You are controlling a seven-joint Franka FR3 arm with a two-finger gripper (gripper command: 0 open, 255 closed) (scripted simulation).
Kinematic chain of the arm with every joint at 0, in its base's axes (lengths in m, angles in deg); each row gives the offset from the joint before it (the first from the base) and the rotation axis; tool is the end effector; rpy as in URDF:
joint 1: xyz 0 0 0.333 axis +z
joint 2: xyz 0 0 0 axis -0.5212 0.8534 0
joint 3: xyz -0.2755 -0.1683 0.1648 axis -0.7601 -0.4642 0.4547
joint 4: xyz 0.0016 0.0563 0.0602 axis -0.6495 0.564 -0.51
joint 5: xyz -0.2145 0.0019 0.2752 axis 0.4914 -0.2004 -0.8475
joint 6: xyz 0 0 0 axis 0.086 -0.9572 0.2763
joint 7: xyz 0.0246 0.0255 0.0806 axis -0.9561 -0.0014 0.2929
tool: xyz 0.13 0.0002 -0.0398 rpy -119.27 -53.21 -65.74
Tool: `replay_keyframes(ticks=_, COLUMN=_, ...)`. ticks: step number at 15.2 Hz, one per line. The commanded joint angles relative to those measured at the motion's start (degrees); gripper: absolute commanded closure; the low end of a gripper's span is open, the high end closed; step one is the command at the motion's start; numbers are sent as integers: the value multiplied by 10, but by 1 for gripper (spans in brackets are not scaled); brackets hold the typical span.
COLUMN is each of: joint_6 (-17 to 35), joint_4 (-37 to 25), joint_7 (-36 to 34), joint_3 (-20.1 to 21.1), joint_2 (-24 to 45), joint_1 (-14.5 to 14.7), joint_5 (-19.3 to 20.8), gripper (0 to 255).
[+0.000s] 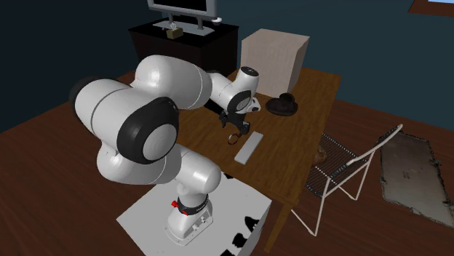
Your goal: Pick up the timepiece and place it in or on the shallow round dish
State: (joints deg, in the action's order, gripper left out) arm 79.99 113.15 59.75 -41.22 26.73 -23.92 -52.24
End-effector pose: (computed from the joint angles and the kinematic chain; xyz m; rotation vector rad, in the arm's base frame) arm 0.2627 0.0168 0.4092 -2.9316 -0.1729 0.0165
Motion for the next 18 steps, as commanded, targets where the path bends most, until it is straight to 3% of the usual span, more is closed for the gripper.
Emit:
replay_keyframes(ticks=1, joint_6=22, joint_4=10, joint_7=5, joint_3=-1, joint_2=12, joint_1=3, joint_5=-4, gripper=0)
replay_keyframes(ticks=5, joint_6=59, joint_4=25, joint_7=9, joint_3=0, joint_2=33, joint_1=10, joint_5=-12, gripper=0)
replay_keyframes(ticks=12, joint_6=59, joint_4=25, joint_7=9, joint_3=0, joint_2=33, joint_1=10, joint_5=-12, gripper=0)
replay_keyframes(ticks=13, joint_6=59, joint_4=25, joint_7=9, joint_3=0, joint_2=33, joint_1=10, joint_5=-12, gripper=255)
replay_keyframes(ticks=18, joint_6=59, joint_4=25, joint_7=9, joint_3=0, joint_2=33, joint_1=10, joint_5=-12, gripper=255)
